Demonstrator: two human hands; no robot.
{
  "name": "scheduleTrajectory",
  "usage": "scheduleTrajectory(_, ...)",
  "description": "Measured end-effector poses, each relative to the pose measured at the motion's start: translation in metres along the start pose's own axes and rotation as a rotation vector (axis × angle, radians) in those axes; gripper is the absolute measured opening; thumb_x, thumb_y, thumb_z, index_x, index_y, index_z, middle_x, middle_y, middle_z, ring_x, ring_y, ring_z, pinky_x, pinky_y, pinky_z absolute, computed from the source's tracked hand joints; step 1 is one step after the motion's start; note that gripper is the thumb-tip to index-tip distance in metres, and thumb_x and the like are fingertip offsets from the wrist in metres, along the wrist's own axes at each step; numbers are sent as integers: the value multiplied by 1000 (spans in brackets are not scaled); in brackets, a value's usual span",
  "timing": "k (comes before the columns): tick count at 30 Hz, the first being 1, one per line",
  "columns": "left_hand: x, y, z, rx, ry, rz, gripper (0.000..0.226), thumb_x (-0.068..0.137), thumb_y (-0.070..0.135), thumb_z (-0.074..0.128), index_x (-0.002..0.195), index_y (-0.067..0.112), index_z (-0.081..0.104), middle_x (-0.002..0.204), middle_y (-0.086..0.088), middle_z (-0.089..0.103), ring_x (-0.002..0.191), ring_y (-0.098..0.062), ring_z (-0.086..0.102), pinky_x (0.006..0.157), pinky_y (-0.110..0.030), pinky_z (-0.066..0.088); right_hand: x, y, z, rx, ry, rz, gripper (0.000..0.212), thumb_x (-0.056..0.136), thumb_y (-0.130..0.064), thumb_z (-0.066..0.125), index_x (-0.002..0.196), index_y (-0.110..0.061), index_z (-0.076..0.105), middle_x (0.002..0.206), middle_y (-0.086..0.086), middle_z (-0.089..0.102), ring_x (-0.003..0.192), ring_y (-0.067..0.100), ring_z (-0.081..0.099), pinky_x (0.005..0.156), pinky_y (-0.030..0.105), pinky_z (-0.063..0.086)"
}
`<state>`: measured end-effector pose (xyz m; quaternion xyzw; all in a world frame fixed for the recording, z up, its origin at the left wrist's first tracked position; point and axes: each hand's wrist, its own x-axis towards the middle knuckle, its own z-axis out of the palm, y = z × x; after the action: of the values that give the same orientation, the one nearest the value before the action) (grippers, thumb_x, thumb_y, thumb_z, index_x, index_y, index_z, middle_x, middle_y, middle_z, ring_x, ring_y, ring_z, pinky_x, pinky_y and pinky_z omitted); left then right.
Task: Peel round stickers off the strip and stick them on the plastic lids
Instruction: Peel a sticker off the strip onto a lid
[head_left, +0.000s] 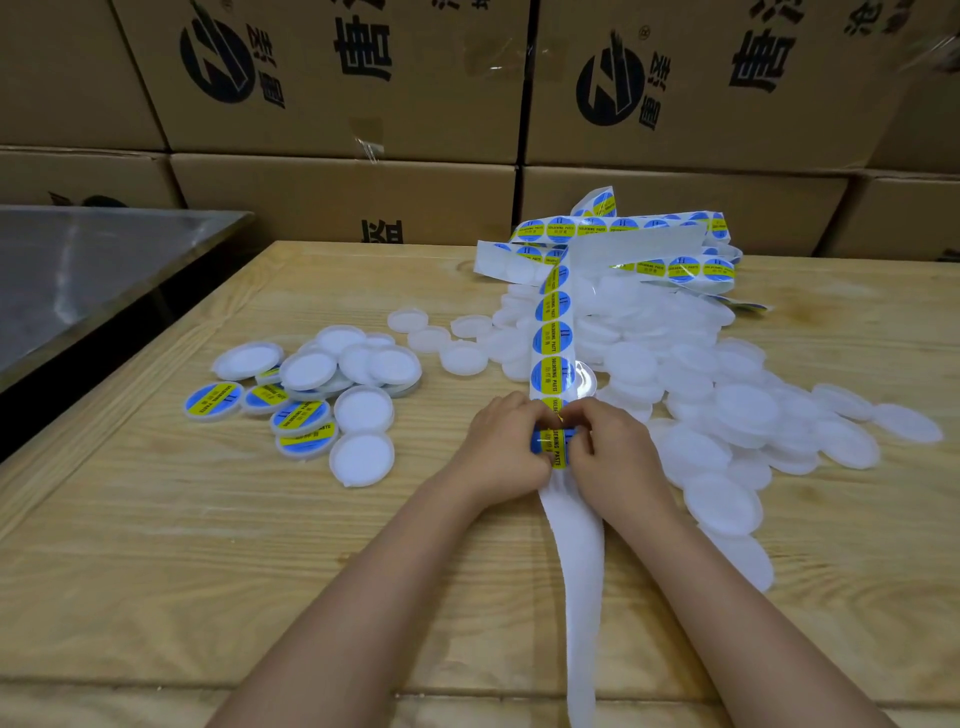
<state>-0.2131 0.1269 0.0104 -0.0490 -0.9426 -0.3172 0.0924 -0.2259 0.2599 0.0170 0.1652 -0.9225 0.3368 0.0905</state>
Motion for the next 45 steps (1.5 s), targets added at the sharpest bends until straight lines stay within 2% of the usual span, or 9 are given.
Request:
scheduleTrajectory(9, 0, 1, -2, -140, 46, -35, 31, 69, 6, 64, 97, 17, 57, 100, -2, 56, 96, -20, 51, 86, -36, 43, 0, -3, -3, 109, 104, -24, 22, 94, -16, 44, 91, -10, 66, 79, 5, 65, 74, 20, 53, 64, 32, 36)
scheduleTrajectory(16, 0, -2, 0, -287, 84, -102, 31, 70, 9, 68, 90, 24, 50, 92, 4, 61, 84, -16, 57, 72, -29, 46, 1, -3, -3, 109, 67, -32, 30, 98, -21, 39, 94, -8, 66, 79, 9, 65, 75, 23, 54, 67, 35, 37)
scheduleTrajectory(20, 0, -2, 0, -394, 114, -117, 26, 75, 10, 70, 83, 25, 51, 91, 0, 66, 87, -19, 64, 78, -34, 53, 1, -2, -6, 154, 48, 30, 39, 99, -28, 35, 86, -6, 63, 68, 7, 59, 68, 24, 51, 61, 35, 36)
scheduleTrajectory(26, 0, -1, -9, -615, 154, -175, 20, 91, 14, 56, 74, 23, 50, 68, 4, 62, 64, -14, 55, 64, -29, 44, 1, -2, -11, 236, -13, 111, 45, 100, -37, 29, 94, -5, 61, 89, 12, 64, 84, 25, 55, 67, 32, 39)
scheduleTrajectory(30, 0, -2, -15, -631, 77, -179, 19, 97, 19, 44, 79, 25, 43, 78, -6, 59, 70, -18, 50, 67, -31, 39, 2, -3, -14, 228, -89, 151, 44, 99, -41, 29, 98, -8, 57, 94, 11, 62, 90, 27, 53, 69, 35, 37)
scheduleTrajectory(34, 1, -2, -20, -786, 52, -209, 20, 96, 9, 41, 79, 19, 43, 89, -16, 55, 85, -25, 52, 82, -39, 41, 2, -4, -16, 240, -112, 151, 35, 98, -39, 35, 93, -11, 57, 90, 5, 63, 88, 24, 55, 72, 33, 39)
scheduleTrajectory(38, 2, -1, -20, -792, 69, -215, 21, 97, 10, 40, 79, 20, 42, 83, -11, 52, 79, -20, 48, 74, -34, 37, 1, -6, -16, 349, -92, 117, 14, 93, -31, 48, 90, -24, 60, 80, -18, 62, 82, 7, 56, 69, 17, 40)
scheduleTrajectory(41, 2, -2, -17, -749, 79, -198, 19, 99, 15, 39, 81, 21, 40, 84, -12, 53, 80, -21, 48, 79, -39, 39, 2, -7, -15, 462, -32, 115, 10, 88, -30, 58, 90, -23, 65, 94, -4, 67, 89, 15, 59, 80, 32, 46)
scheduleTrajectory(45, 2, -4, -15, -647, 92, -152, 16, 100, 22, 38, 84, 25, 38, 75, -1, 54, 72, -17, 46, 73, -34, 36, 1, -8, -13, 515, -2, 111, 11, 87, -24, 64, 79, -18, 68, 78, -6, 68, 76, 12, 61, 71, 27, 45)
